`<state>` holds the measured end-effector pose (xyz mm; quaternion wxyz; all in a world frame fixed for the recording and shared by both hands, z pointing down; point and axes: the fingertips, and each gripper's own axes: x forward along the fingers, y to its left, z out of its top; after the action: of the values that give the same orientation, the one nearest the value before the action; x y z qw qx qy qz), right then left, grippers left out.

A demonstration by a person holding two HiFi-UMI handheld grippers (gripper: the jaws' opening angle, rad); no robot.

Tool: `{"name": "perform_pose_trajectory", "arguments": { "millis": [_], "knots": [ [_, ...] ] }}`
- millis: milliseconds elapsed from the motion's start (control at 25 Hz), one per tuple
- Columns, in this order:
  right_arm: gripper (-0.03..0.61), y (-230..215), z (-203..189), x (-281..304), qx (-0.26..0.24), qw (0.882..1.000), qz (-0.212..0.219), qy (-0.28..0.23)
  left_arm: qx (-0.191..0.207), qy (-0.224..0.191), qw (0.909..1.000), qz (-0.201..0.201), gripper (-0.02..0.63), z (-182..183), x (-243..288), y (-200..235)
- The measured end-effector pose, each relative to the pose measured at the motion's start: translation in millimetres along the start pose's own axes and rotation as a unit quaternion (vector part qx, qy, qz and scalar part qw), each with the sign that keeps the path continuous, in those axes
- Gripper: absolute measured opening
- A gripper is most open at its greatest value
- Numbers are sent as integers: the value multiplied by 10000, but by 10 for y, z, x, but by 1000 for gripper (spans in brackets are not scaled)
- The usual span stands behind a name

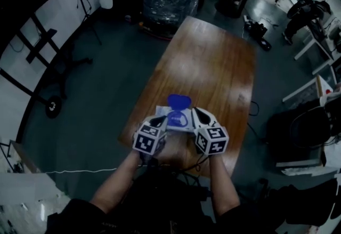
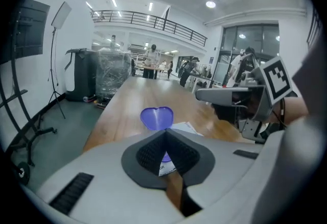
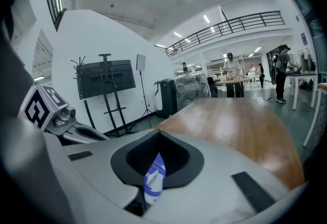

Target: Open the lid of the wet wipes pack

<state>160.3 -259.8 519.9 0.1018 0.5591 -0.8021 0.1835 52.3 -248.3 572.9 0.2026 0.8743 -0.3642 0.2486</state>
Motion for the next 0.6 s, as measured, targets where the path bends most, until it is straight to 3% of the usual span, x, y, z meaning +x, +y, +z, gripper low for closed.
{"name": "perform_pose_trajectory", "arguments": {
  "millis": [600],
  "knots": [
    [10, 507, 633, -515, -6, 9956, 148, -930, 327, -1035, 9936, -308, 5, 729, -548, -329]
  ]
}}
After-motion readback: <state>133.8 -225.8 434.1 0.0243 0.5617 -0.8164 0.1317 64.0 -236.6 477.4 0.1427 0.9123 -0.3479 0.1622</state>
